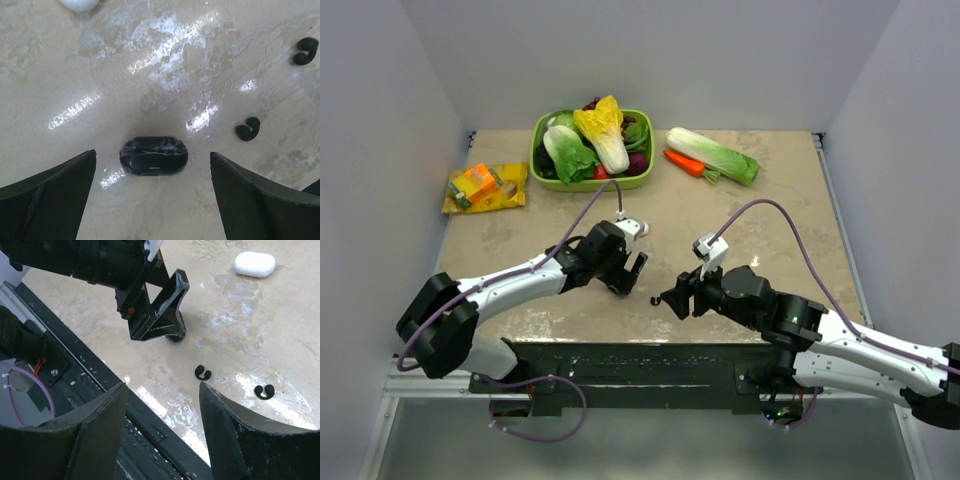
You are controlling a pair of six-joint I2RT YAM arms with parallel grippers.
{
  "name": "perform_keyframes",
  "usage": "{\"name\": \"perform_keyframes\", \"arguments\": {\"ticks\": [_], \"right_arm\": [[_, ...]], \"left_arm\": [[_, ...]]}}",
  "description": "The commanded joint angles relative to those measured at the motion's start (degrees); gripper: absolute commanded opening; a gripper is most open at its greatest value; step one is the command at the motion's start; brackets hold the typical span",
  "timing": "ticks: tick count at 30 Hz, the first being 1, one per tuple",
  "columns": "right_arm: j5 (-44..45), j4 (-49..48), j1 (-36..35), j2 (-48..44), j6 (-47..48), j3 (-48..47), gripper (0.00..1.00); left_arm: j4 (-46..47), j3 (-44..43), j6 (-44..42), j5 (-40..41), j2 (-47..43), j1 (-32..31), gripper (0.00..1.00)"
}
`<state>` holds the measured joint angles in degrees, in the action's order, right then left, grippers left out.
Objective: Insert the wireless bluetooth earbuds into the charging case
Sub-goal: Pick up the charging case at the center of the board.
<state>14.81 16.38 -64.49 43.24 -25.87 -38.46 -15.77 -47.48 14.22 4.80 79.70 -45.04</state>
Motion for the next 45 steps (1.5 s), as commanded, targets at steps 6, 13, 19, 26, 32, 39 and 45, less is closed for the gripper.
{"name": "perform_keyframes", "arguments": {"ticks": [6, 13, 19, 26, 32, 39, 45], "right_arm": [[-1.1, 1.72, -0.11, -2.02, 1.7, -1.53, 0.63], [-0.83, 1.81, -0.11, -2.03, 1.7, -1.36, 0.63], [-0.66, 1.9, -0.11, -1.67, 1.52, -1.53, 0.63], [-0.31, 1.64, -0.11, -1.76, 1.08, -0.83, 0.64], [-0.22, 1.72, -0.11, -1.85, 0.91, -0.65, 0.63], [0.22, 1.9, -0.11, -2.29, 0.64, -0.22, 0.63], [0.75, 2.16, -0.2, -2.73, 0.38, -0.04, 0.64]], "left_arm": [[-0.14, 0.11, -1.3, -1.46, 6.16, -1.1, 1.0], [1.27, 1.08, 1.16, 0.21, 8.45, -2.69, 0.98], [1.53, 1.43, 1.6, 1.27, 9.86, -2.69, 0.95], [1.18, 2.31, 3.01, 3.63, 9.42, -2.78, 0.95], [1.71, 2.31, 3.36, 3.64, 10.74, -2.69, 0.92], [2.59, 2.4, 3.27, 3.03, 11.53, -2.69, 0.82], [2.24, 2.92, 3.54, 2.59, 11.18, -2.69, 0.84]]}}
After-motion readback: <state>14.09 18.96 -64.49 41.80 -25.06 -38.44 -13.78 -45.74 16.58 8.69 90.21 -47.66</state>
